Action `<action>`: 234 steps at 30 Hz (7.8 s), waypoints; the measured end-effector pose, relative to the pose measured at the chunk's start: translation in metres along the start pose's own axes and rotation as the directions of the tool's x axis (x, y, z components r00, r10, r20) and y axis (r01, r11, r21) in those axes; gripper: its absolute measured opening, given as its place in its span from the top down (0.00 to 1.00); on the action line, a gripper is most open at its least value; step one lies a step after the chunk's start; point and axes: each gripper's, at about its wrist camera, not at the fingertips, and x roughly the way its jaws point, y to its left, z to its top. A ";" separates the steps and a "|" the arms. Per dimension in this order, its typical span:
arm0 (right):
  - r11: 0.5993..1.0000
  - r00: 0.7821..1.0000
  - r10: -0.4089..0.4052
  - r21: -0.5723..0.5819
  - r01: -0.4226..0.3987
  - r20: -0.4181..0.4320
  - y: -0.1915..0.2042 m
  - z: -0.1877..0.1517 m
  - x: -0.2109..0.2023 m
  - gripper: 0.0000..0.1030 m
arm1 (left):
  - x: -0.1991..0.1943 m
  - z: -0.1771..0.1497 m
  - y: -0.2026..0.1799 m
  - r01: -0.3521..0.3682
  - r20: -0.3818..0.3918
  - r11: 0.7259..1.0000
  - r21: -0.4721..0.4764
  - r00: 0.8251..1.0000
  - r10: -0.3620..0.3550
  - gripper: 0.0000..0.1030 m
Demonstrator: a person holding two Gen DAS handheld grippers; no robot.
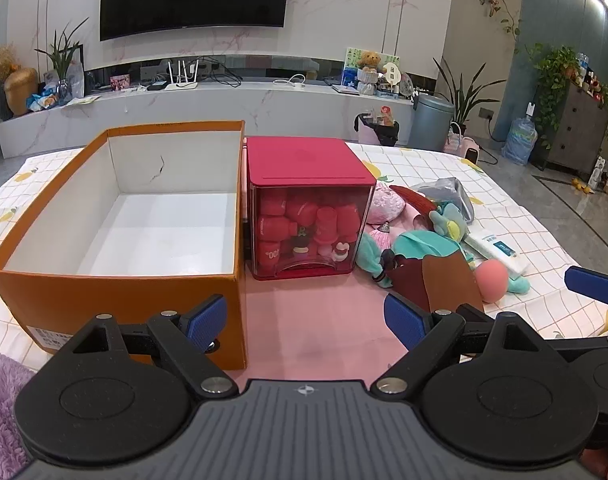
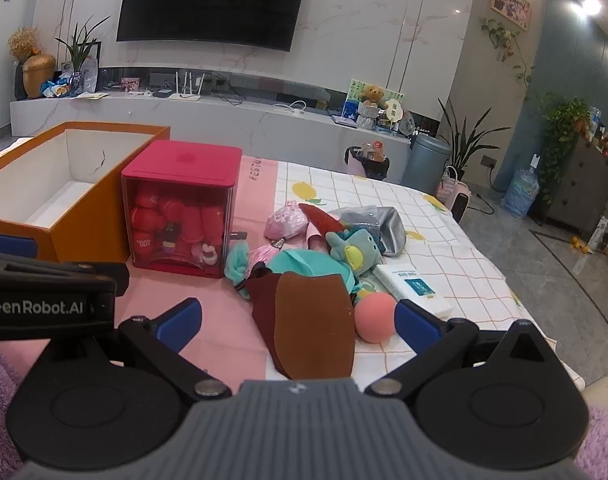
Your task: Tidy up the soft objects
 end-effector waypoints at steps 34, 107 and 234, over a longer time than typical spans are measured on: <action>1.000 1.000 -0.008 -0.031 0.007 -0.025 0.006 -0.002 0.006 0.02 | 0.004 -0.005 0.000 -0.015 -0.002 1.000 0.015 1.000 0.015 0.00; 0.980 0.920 0.125 0.192 -0.056 -0.372 -0.176 0.047 0.193 0.02 | 0.080 -0.005 -0.120 0.356 -0.057 0.813 0.461 0.926 -0.373 0.03; 0.824 0.859 0.472 -0.247 -0.510 -0.199 0.179 0.103 0.085 0.34 | 0.066 0.062 0.123 -0.274 -0.265 0.957 0.095 0.920 0.289 0.41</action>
